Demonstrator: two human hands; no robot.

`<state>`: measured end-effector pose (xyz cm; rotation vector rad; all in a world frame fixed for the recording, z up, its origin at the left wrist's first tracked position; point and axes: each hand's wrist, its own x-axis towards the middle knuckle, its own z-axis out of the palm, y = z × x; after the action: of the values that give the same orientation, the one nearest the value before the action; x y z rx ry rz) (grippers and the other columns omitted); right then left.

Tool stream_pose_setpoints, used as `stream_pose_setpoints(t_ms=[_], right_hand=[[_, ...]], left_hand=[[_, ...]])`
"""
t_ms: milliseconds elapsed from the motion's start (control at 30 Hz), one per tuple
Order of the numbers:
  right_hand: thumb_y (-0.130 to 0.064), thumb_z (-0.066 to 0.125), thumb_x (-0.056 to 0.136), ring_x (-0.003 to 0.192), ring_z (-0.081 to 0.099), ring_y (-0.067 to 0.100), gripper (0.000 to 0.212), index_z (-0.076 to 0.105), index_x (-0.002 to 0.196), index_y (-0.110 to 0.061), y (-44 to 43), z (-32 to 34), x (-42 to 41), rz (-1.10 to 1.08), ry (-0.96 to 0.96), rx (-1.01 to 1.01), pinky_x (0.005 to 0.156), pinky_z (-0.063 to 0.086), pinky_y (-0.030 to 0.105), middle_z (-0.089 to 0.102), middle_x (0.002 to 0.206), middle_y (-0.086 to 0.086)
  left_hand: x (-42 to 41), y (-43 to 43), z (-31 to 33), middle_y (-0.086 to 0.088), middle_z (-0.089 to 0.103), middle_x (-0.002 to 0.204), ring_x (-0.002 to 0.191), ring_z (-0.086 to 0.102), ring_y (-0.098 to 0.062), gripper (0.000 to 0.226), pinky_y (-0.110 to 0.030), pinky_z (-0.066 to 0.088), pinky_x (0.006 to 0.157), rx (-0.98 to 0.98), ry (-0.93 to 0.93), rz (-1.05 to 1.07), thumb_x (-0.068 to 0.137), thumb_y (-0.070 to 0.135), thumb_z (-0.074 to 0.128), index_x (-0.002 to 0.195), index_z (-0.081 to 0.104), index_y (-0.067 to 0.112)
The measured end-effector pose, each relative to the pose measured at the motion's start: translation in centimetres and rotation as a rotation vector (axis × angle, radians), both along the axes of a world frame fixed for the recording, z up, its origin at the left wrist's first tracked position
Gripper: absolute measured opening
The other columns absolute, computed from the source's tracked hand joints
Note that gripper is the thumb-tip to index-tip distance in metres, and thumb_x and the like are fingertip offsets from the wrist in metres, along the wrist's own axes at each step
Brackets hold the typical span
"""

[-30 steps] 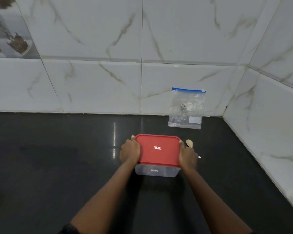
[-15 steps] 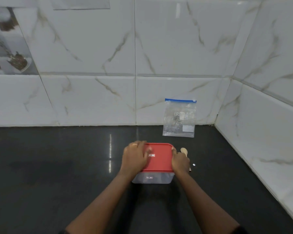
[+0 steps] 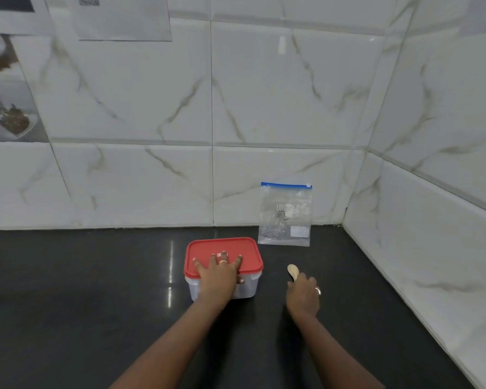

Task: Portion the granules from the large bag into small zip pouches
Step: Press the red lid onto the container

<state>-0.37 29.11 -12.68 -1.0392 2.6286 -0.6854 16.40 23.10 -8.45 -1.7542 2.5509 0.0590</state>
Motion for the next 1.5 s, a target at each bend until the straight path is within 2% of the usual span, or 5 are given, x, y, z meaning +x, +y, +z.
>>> stream_pose_setpoints(t_ms=[433, 700, 1200, 1367, 1500], right_hand=[[-0.011, 0.040, 0.098, 0.108, 0.057, 0.022, 0.024, 0.057, 0.114, -0.013, -1.0, -2.2, -2.0, -0.060, 0.076, 0.104, 0.085, 0.049, 0.029, 0.055, 0.117, 0.004], [-0.024, 0.049, 0.092, 0.101, 0.061, 0.023, 0.022, 0.062, 0.105, -0.012, -4.6, -1.8, -2.5, -0.049, 0.027, 0.123, 0.079, 0.049, 0.030, 0.062, 0.108, 0.004], [-0.024, 0.052, 0.094, 0.096, 0.065, 0.029, 0.024, 0.069, 0.103, -0.009, -13.4, -0.8, 3.6, -0.058, -0.361, -0.072, 0.074, 0.050, 0.032, 0.068, 0.102, 0.011], [-0.015, 0.044, 0.098, 0.103, 0.062, 0.031, 0.026, 0.065, 0.109, -0.003, -16.0, -0.2, 4.2, -0.027, -0.294, -0.054, 0.081, 0.051, 0.036, 0.064, 0.110, 0.015], [-0.015, 0.041, 0.099, 0.104, 0.062, 0.026, 0.027, 0.063, 0.111, -0.005, -16.6, -0.8, 4.8, 0.076, -0.150, 0.005, 0.084, 0.053, 0.036, 0.062, 0.111, 0.011]], left_hand=[[-0.6, -6.8, -0.2, 0.004, 0.003, 0.158, 0.145, -0.003, -0.032, 0.063, -0.079, 0.004, 0.098, 0.109, 0.188, 0.273, 0.096, 0.038, 0.046, 0.143, 0.007, 0.053], [0.2, -12.0, 0.1, 0.004, 0.002, 0.158, 0.145, -0.003, -0.031, 0.063, -0.077, 0.005, 0.099, 0.119, 0.208, 0.264, 0.096, 0.040, 0.046, 0.144, 0.007, 0.051], [1.1, -14.7, -0.9, 0.001, 0.010, 0.158, 0.145, 0.000, -0.032, 0.066, -0.074, 0.005, 0.101, -0.037, 0.172, 0.270, 0.094, 0.046, 0.044, 0.148, 0.005, 0.039], [0.4, -13.9, -2.2, 0.000, 0.029, 0.152, 0.144, 0.017, -0.024, 0.052, -0.069, 0.004, 0.107, -0.221, 0.141, 0.129, 0.096, 0.034, 0.043, 0.145, 0.027, 0.030], [-0.2, -13.4, -2.9, -0.003, 0.069, 0.110, 0.112, 0.061, -0.024, 0.055, -0.069, 0.035, 0.093, -0.339, 0.106, 0.000, 0.060, 0.020, 0.085, 0.112, 0.068, 0.017]])
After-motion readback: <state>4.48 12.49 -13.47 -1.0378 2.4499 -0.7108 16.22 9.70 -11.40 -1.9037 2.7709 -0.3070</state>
